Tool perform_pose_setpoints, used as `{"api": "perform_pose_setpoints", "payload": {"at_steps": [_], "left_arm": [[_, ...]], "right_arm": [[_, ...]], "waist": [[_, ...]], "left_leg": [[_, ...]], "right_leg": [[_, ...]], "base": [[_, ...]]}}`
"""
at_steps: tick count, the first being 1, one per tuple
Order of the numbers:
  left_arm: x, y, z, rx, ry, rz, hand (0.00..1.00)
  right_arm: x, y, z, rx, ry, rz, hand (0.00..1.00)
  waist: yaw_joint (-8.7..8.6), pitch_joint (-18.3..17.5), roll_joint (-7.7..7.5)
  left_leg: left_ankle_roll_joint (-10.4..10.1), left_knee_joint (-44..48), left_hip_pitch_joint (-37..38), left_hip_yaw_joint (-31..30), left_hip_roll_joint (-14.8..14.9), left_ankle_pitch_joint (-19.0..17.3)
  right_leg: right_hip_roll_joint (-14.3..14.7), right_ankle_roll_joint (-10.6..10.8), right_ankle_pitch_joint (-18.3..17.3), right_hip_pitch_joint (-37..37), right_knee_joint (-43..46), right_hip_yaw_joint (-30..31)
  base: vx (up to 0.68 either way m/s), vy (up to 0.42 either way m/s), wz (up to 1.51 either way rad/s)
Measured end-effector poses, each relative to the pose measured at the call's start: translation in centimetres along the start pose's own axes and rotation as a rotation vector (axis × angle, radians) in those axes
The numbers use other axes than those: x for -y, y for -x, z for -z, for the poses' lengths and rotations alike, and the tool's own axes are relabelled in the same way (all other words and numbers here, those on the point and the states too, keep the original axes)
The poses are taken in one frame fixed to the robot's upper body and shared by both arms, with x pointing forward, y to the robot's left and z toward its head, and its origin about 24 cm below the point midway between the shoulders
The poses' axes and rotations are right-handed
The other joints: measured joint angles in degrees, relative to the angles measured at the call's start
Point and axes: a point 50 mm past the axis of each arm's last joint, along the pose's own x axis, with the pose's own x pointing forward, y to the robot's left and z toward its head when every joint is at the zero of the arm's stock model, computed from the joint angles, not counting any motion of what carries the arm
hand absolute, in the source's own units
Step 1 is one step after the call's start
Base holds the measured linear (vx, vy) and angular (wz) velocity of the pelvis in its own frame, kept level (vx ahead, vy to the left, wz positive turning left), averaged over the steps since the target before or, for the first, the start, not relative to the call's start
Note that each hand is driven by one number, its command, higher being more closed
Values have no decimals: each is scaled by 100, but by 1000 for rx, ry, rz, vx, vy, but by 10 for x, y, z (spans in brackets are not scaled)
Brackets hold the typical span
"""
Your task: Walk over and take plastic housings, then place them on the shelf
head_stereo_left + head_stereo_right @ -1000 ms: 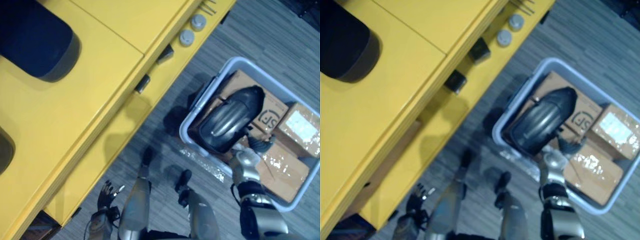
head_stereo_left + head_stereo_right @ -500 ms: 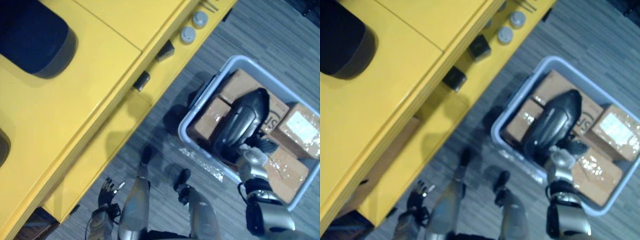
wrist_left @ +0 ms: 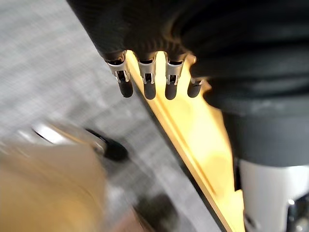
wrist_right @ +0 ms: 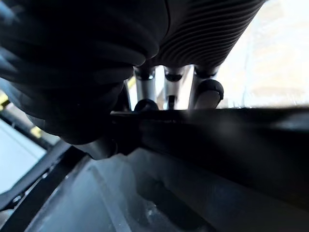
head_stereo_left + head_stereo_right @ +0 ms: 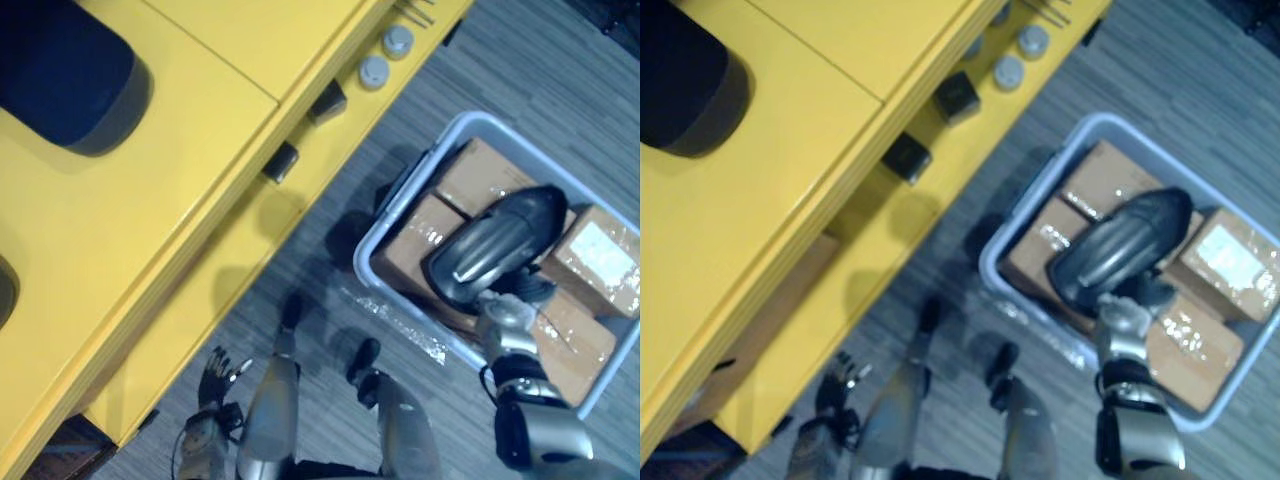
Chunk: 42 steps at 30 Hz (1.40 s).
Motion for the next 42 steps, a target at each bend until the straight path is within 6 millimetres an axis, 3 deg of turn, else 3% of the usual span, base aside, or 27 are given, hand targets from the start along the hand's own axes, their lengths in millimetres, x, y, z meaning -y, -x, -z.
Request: {"api": "perform_pose_setpoints", "payload": {"at_steps": [4, 7, 13, 19, 23, 28, 34, 42], "left_arm": [[36, -6, -37, 111, -64, 274, 0], [53, -5, -46, 118, -119, 394, 0], [79, -4, -43, 28, -188, 527, 0], [103, 2, -30, -90, -264, 642, 0], [115, 1, -27, -122, -331, 640, 0], [125, -8, -33, -116, -374, 542, 0], [124, -17, -36, -122, -397, 452, 0], [119, -22, -29, -187, -394, 421, 0]], "right_arm": [[6, 1, -8, 89, 18, -1, 100], [7, 3, -16, 144, 20, -16, 100], [8, 12, -13, 192, 48, -46, 100], [1, 33, 3, 227, 108, -112, 100], [-6, 44, 5, 259, 132, -153, 100], [-6, 57, 8, 345, 181, -203, 100], [-12, 70, -3, 458, 152, -284, 100], [-33, 107, 14, 556, 225, -493, 100]], "waist": [[-144, -6, 22], [-243, -31, 31], [-281, -511, 72], [-440, -1302, 105], [-544, -1395, 90], [-596, -1804, 79], [-716, -1911, 51], [-808, -2025, -9]], "left_leg": [[53, -163, 250, 31, -45, 49], [91, -198, 444, 55, -74, 27], [134, -201, 541, 193, -107, -4], [187, -212, 743, 419, -84, -113], [219, -246, 967, 517, -62, -155], [265, -247, 941, 681, -53, -229], [279, -249, 1112, 896, -45, -227], [260, -256, 1279, 939, -64, -221]], "right_leg": [[-58, 72, 16, 213, -82, 4], [-58, 140, 71, 477, -284, 0], [-38, 214, 215, 732, -675, -6], [41, 235, 420, 1102, -1139, 13], [87, 245, 573, 1404, -1401, 32], [132, 259, 844, 1500, -1785, 87], [130, 281, 946, 1685, -1959, 199], [135, 311, 972, 1885, -2115, 208]], "base": [[11, 9, 1], [59, 19, 0], [68, 11, -2], [27, 18, -8], [-34, 29, -10], [-20, 27, -9], [0, 7, -11], [4, -2, -1]]}}
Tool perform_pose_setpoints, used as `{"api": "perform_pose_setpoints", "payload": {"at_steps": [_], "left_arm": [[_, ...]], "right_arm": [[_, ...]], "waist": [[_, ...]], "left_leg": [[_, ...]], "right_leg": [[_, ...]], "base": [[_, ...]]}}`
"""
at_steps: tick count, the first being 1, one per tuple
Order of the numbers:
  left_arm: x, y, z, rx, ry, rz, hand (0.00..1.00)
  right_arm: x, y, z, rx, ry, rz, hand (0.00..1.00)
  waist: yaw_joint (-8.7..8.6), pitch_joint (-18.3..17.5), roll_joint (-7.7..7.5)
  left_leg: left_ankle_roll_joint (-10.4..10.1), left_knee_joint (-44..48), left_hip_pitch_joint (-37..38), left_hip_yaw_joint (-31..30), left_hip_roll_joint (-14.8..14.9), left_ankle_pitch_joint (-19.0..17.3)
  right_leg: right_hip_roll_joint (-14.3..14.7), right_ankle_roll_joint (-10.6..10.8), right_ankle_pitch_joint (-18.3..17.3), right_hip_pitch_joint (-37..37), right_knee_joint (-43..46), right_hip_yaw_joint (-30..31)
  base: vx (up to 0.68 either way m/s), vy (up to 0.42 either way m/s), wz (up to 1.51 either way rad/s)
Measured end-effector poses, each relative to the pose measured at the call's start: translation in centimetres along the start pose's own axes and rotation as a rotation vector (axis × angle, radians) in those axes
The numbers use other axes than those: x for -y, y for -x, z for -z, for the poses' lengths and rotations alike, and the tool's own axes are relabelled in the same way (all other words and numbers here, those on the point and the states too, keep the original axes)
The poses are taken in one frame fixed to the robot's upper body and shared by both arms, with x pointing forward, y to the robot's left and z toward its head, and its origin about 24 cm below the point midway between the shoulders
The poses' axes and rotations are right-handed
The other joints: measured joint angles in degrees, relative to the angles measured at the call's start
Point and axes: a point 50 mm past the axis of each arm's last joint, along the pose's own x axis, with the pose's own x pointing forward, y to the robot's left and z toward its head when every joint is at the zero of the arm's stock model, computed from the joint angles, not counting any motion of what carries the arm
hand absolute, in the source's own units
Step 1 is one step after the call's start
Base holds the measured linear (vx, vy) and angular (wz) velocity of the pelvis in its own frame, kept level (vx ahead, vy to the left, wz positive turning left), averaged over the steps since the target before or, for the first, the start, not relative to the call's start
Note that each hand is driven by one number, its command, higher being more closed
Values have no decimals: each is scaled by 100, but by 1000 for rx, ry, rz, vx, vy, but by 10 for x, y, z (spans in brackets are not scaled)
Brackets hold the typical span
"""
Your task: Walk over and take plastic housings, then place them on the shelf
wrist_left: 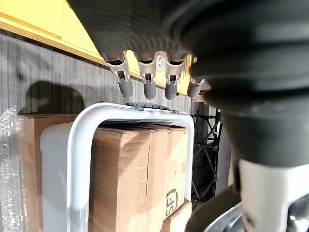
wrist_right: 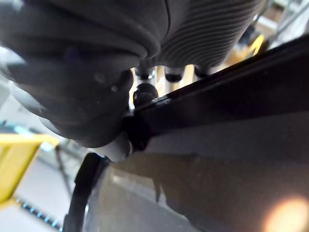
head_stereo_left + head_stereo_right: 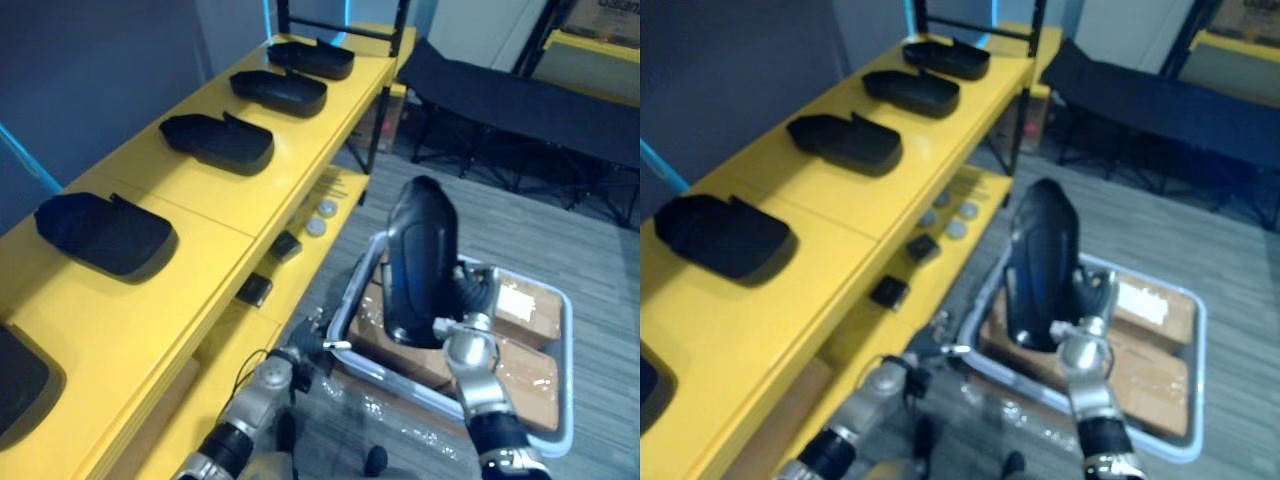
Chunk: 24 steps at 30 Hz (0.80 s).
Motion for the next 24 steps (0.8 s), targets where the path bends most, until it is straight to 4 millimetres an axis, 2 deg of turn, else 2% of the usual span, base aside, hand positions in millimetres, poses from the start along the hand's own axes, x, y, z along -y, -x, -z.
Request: {"api": "perform_pose_setpoints", "payload": {"at_steps": [5, 10, 18, 24], "left_arm": [[0, -1, 13, -66, 113, 15, 0], [3, -1, 26, -119, 180, 46, 0], [2, 0, 38, -167, 215, 62, 0], [2, 0, 40, -166, 213, 68, 0]], "right_arm": [[-24, 16, 2, 13, 19, -133, 100], [-43, 34, 22, -41, 108, -250, 100], [-55, 51, 38, -95, 158, -333, 100], [-61, 56, 38, -103, 145, -363, 100]], "waist": [[-32, -1, -2], [-31, -4, -6], [-35, -4, -11], [-13, -8, -40]], "left_leg": [[0, -4, -4, 5, -12, -1], [1, -5, -36, -13, -29, 0], [2, -8, 6, -41, -83, 1], [0, -12, 42, -123, -145, -38]], "right_leg": [[-8, 11, 6, 2, -21, 0], [-16, 25, 16, 3, -59, -34], [-61, 65, 41, 98, -116, -88], [-108, 107, 3, 187, -123, -182]], "base": [[0, 0, 0], [3, 0, 1], [0, 5, 2], [-8, 19, 9]]}}
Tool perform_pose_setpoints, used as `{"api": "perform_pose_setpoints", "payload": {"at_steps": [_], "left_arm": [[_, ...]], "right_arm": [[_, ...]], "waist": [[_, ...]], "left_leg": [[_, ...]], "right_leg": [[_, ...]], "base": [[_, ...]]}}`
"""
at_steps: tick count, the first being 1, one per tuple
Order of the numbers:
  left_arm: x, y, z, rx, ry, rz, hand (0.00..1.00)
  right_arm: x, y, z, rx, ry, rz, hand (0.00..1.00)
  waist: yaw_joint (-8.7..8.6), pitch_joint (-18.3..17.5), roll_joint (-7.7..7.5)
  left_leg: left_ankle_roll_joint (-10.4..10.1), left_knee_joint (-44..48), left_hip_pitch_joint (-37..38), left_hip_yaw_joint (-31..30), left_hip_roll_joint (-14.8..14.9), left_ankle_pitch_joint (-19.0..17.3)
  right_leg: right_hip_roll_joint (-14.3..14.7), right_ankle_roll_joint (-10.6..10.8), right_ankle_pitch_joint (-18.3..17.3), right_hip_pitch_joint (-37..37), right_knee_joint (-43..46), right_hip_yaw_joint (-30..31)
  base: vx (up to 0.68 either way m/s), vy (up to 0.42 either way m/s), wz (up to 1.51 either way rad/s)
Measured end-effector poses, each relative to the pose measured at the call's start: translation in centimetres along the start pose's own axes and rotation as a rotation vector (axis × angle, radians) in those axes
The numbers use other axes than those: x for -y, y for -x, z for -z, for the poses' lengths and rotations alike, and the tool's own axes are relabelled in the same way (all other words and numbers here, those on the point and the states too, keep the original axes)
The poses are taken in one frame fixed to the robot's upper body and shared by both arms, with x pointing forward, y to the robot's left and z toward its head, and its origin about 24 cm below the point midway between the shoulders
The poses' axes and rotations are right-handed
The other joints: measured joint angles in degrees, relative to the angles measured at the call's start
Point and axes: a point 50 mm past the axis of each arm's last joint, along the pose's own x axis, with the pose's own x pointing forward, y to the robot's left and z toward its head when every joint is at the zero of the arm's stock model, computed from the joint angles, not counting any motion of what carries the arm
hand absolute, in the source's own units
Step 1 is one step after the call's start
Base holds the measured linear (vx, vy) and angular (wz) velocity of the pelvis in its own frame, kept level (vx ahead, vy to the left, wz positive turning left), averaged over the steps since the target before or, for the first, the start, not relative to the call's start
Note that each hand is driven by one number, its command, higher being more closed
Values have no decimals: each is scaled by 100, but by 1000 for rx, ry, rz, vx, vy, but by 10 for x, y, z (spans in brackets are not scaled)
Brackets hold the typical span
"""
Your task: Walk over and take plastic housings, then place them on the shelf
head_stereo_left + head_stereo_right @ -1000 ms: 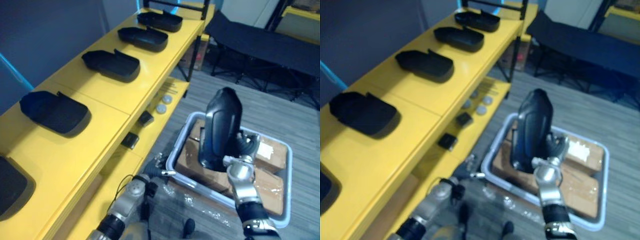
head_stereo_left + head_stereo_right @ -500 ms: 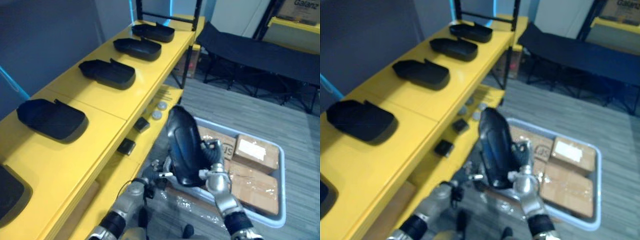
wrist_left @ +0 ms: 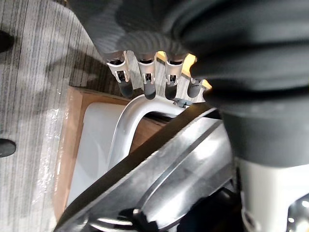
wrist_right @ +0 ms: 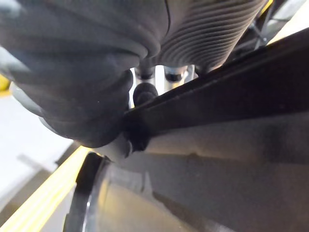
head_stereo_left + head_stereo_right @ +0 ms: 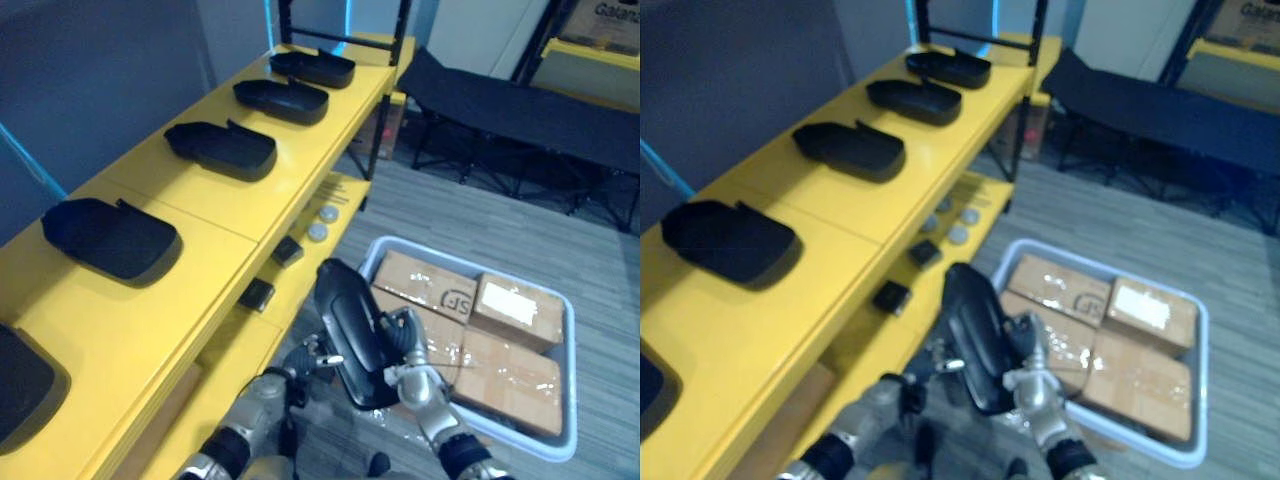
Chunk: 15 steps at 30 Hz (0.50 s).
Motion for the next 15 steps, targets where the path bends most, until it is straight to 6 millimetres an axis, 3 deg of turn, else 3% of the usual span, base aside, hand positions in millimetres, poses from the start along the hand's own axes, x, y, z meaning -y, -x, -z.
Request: {"api": "perform_pose_setpoints", "payload": {"at_steps": [15], "left_arm": [[-1, -7, 4, -54, -29, -16, 0]], "right_arm": [[-23, 1, -10, 11, -50, -83, 100]], "waist": [[92, -16, -41]], "left_leg": [[64, -2, 4, -10, -104, -6]], "right_leg": [[-92, 53, 24, 11, 0, -20]], "base": [[8, 7, 0]]}}
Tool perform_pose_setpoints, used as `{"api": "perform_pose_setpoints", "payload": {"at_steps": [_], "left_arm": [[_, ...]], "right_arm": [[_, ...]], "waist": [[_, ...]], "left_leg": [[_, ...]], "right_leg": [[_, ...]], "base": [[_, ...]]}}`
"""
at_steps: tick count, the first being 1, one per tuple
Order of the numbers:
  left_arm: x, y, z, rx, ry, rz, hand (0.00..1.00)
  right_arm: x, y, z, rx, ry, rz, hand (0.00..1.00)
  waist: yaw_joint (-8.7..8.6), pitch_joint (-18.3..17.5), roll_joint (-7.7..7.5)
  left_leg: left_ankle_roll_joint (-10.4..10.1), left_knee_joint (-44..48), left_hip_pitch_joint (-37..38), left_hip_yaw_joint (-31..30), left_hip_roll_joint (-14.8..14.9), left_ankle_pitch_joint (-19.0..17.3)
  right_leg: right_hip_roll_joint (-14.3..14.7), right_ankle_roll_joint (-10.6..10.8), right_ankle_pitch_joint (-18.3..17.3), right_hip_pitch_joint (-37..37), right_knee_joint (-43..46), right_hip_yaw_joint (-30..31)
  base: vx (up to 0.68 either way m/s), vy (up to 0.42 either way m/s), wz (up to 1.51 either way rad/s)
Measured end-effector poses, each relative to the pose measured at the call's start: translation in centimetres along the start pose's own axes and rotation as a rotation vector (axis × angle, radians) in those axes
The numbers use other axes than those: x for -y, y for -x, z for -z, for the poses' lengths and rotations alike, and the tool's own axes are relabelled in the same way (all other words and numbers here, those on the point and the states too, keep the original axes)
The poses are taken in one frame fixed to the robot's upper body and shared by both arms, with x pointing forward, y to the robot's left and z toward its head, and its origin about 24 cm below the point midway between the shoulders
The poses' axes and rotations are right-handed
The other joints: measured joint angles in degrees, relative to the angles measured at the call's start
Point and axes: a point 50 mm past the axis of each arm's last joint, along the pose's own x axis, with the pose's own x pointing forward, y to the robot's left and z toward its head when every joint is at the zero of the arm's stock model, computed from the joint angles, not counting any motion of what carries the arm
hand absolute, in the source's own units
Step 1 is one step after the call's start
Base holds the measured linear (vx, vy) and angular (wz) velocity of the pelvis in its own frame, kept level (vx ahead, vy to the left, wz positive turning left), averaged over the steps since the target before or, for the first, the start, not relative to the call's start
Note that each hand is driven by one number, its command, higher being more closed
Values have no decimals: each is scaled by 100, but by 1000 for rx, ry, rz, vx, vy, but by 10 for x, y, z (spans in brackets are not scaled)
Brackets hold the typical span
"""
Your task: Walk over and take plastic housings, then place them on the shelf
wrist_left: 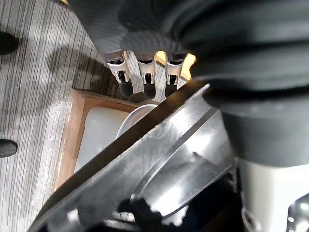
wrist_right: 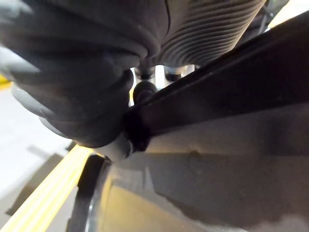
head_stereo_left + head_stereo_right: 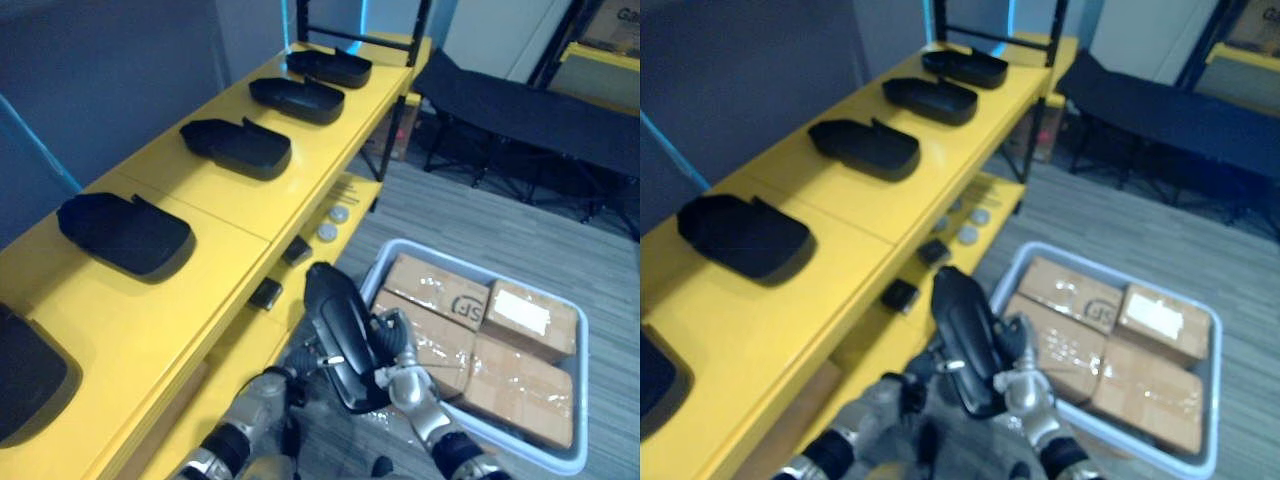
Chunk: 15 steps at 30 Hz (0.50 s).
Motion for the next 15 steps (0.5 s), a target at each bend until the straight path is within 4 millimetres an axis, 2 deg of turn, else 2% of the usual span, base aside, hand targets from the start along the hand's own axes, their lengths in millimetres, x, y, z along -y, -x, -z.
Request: {"api": "perform_pose_setpoints", "payload": {"at_steps": [5, 11, 12, 15], "left_arm": [[-1, 0, 6, -21, 21, -32, 0], [-4, -1, 9, -16, 10, -95, 0], [-5, -1, 9, -10, 11, -111, 100], [-6, 0, 7, 29, 45, -125, 100]], "right_arm": [[-5, 2, 2, -25, -47, -33, 100], [-13, 4, -7, 22, -98, -66, 100], [-14, 4, -7, 19, -103, -71, 100], [-14, 4, -7, 11, -117, -73, 100]], "waist": [[-5, -27, -43], [-8, -34, -54], [-7, -34, -54], [-4, -34, -54]], "left_leg": [[0, 0, 4, 4, 0, 0], [-1, 0, 6, 7, 1, -1], [-1, 0, 5, 7, 0, -2], [-1, 0, 4, 7, 0, -2]], "right_leg": [[-1, 0, 0, 0, 0, 2], [-1, -4, -3, 1, 0, 4], [-1, -5, -3, 1, -1, 4], [0, -5, -3, 1, -4, 4]], "base": [[0, 0, 0], [0, 0, 0], [0, 0, 0], [0, 0, 0]]}}
